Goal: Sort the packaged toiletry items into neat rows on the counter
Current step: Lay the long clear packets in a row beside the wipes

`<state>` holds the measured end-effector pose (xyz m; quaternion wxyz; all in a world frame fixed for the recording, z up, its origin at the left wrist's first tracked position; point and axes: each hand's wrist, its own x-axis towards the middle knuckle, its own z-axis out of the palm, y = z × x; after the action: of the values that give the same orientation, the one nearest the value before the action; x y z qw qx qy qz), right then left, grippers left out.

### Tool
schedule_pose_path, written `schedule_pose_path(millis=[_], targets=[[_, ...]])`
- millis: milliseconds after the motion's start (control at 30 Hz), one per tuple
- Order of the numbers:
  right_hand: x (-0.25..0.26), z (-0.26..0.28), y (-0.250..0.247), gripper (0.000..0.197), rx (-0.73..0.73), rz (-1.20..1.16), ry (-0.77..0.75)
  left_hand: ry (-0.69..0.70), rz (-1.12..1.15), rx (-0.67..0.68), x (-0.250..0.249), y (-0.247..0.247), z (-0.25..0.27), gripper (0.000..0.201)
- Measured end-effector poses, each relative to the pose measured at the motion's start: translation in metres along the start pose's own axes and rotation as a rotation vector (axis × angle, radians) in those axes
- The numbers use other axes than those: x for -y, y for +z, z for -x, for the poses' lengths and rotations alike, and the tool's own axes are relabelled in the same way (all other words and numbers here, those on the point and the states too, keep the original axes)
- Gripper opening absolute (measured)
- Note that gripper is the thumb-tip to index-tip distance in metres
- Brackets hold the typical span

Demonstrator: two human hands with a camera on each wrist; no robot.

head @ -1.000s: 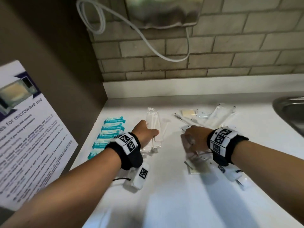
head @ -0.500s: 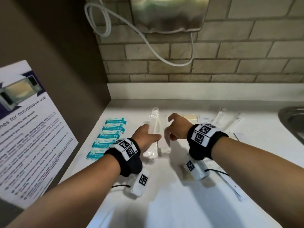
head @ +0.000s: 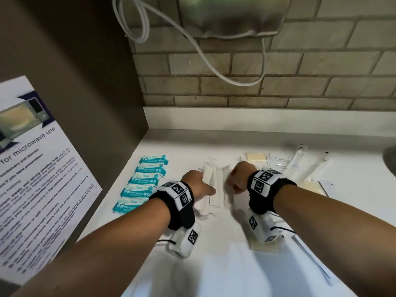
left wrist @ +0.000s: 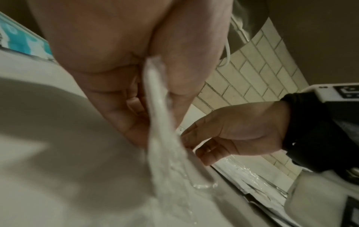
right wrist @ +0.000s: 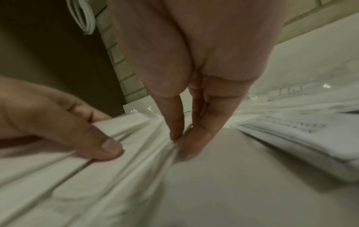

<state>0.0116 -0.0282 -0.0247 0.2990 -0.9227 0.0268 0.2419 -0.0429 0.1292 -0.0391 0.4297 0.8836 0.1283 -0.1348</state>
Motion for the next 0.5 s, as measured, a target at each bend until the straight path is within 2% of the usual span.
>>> schedule_pose_path(millis=[67, 100, 167, 233, 300, 400, 500], targets=[[0.0, 0.005, 0.003, 0.022, -0.072, 0.17, 0.012, 0.009, -0.031, -0.002, -0.002, 0.0, -0.002, 0.038], [0.001, 0.007, 0.004, 0.03, -0.124, 0.221, -0.023, 0.021, -0.034, -0.008, -0.003, -0.002, -0.003, 0.036], [0.006, 0.014, 0.006, 0.034, -0.161, 0.244, -0.144, 0.019, -0.006, -0.017, -0.001, -0.01, -0.003, 0.035], [0.011, 0.025, 0.009, 0.034, -0.123, 0.284, -0.273, 0.012, 0.0, -0.033, 0.004, -0.02, -0.005, 0.031], [0.016, 0.039, 0.011, 0.035, -0.069, 0.475, -0.353, -0.026, -0.022, -0.061, 0.01, -0.029, -0.007, 0.035], [0.022, 0.056, 0.018, 0.043, -0.02, 0.727, -0.392, -0.099, -0.08, -0.083, 0.015, -0.036, -0.008, 0.049], [0.025, 0.066, 0.018, 0.051, 0.013, 0.722, -0.402, -0.123, -0.107, -0.003, 0.017, -0.031, -0.007, 0.061]])
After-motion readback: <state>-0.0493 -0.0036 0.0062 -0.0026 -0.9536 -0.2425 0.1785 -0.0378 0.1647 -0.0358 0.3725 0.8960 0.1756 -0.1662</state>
